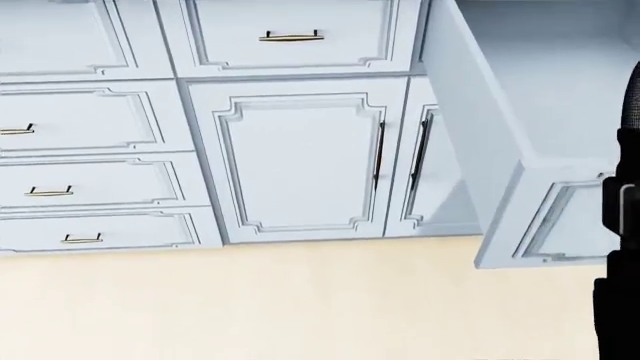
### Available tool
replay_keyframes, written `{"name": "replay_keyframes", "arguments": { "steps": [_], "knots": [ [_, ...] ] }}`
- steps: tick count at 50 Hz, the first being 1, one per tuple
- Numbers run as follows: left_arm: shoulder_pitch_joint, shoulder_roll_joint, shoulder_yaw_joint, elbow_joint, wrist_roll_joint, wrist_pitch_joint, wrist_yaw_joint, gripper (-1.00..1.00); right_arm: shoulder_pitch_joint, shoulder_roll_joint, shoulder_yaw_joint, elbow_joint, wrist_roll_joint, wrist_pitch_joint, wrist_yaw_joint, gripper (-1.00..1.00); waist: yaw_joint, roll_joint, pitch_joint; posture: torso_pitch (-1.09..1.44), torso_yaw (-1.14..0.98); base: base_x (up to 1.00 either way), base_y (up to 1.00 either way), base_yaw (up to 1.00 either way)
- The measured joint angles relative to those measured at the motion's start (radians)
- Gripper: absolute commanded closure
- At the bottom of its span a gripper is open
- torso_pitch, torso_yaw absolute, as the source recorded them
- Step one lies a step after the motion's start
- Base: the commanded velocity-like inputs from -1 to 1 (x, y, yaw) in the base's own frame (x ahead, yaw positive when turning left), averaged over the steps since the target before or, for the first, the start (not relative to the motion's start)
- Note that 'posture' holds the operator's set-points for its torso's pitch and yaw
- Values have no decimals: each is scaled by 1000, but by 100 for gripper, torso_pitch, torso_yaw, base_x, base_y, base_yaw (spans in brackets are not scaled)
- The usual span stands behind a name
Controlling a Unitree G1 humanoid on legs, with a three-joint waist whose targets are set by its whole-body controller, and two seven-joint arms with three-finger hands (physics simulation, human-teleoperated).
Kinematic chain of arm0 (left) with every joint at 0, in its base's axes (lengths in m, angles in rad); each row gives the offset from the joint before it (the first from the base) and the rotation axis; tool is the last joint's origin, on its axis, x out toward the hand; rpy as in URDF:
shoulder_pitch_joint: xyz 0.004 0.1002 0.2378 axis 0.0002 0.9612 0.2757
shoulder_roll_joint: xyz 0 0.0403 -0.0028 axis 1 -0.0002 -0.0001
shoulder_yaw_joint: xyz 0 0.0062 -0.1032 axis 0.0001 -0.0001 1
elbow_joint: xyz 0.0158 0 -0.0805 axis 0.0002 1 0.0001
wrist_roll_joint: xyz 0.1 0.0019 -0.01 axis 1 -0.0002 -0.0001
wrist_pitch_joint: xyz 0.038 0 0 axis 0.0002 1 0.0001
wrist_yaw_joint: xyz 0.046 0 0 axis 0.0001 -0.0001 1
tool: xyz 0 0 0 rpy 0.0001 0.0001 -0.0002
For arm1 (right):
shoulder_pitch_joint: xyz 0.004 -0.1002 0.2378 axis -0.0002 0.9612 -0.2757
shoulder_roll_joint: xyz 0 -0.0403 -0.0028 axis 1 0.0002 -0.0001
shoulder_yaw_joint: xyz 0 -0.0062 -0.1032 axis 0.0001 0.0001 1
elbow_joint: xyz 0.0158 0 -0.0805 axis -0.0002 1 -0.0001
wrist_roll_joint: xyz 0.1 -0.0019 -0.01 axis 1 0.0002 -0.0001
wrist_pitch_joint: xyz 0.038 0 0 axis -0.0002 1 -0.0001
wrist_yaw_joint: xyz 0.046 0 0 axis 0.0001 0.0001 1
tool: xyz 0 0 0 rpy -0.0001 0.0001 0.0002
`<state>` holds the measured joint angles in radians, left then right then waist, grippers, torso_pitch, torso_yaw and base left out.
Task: Close the right drawer.
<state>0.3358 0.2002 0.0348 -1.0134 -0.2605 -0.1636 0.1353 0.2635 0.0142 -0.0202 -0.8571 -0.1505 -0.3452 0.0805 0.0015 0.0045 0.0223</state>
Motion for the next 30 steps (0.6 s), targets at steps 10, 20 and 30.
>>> {"name": "replay_keyframes", "arguments": {
  "steps": [10, 20, 30],
  "knots": [
    [-1, 7, -10, -4, 5, -4, 5, -100, 19, 0, 11, 21, -12, -22, -4, -100, -17, 14, 34, 0, 0, 0, 0, -28],
    [4, 24, -10, 5, 3, -8, 23, -100, 32, -3, 40, 29, -25, -39, -5, -100, 0, 28, 34, 0, 0, 0, 0, -35],
    [8, 8, -22, 6, 2, -9, 4, -100, 44, -9, 30, 35, -22, -41, -17, -100, -25, -21, 29, 0, 0, 0, 0, -48]
  ]
}}
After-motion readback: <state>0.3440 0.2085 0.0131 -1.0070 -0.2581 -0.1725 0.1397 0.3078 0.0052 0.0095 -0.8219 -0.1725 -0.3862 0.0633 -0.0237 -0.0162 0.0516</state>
